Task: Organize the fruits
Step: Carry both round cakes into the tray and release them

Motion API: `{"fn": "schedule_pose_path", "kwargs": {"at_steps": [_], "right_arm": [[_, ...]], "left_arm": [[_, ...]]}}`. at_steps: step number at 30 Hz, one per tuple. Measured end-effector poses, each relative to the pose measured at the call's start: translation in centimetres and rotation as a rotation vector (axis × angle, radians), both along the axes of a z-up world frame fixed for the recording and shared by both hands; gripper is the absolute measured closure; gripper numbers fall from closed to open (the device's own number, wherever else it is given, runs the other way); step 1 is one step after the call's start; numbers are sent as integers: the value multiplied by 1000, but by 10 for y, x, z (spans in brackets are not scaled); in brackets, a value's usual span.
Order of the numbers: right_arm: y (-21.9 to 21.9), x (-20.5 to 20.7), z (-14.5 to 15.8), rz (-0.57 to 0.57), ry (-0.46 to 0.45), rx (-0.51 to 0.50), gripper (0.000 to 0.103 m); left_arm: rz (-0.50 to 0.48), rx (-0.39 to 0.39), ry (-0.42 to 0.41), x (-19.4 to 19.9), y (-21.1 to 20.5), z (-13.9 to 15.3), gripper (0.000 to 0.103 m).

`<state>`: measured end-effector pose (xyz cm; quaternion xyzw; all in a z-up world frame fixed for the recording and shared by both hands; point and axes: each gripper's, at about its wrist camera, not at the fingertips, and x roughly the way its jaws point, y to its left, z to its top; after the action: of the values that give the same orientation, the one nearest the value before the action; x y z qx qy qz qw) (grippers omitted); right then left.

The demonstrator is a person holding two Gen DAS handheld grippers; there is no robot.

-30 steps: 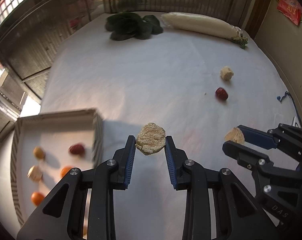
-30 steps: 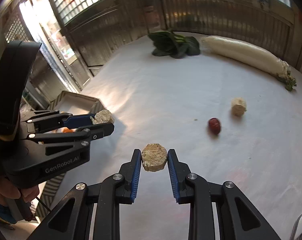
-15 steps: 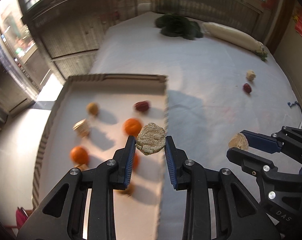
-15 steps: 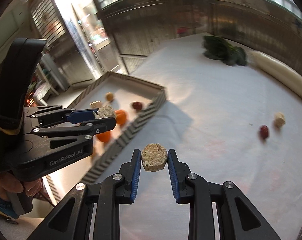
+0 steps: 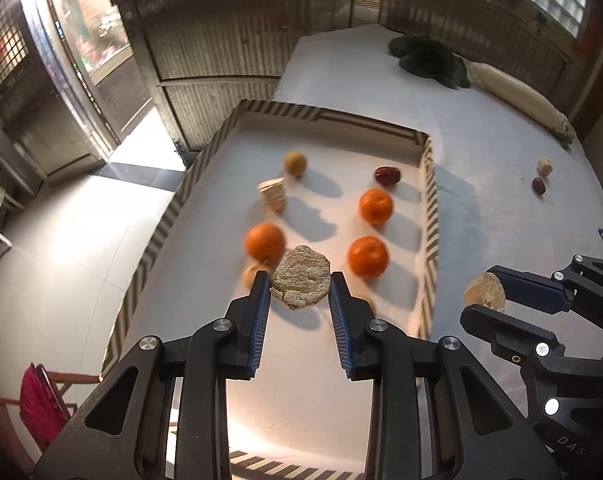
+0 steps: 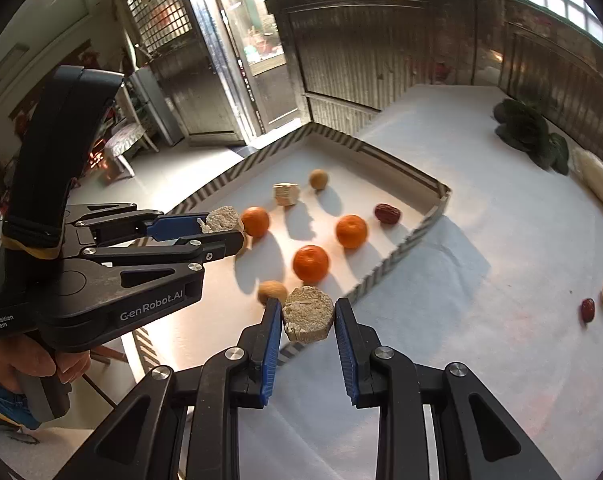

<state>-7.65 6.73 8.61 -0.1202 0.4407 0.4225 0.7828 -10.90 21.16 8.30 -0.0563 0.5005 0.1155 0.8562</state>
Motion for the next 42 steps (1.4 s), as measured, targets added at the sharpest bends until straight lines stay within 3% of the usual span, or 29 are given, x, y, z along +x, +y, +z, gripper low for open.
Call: {"fn": "schedule_pose_path", "kwargs": {"at_steps": [18, 27, 42], "right_arm": [[39, -17, -15, 102, 31, -29, 77], [62, -21, -39, 163, 85, -60, 77], [89, -14, -73, 136, 66, -135, 77]], "left_arm": [[93, -46, 47, -27, 39, -21, 74], [130, -81, 82, -28, 49, -44, 74], [161, -62, 96, -14, 52, -62, 74]]}}
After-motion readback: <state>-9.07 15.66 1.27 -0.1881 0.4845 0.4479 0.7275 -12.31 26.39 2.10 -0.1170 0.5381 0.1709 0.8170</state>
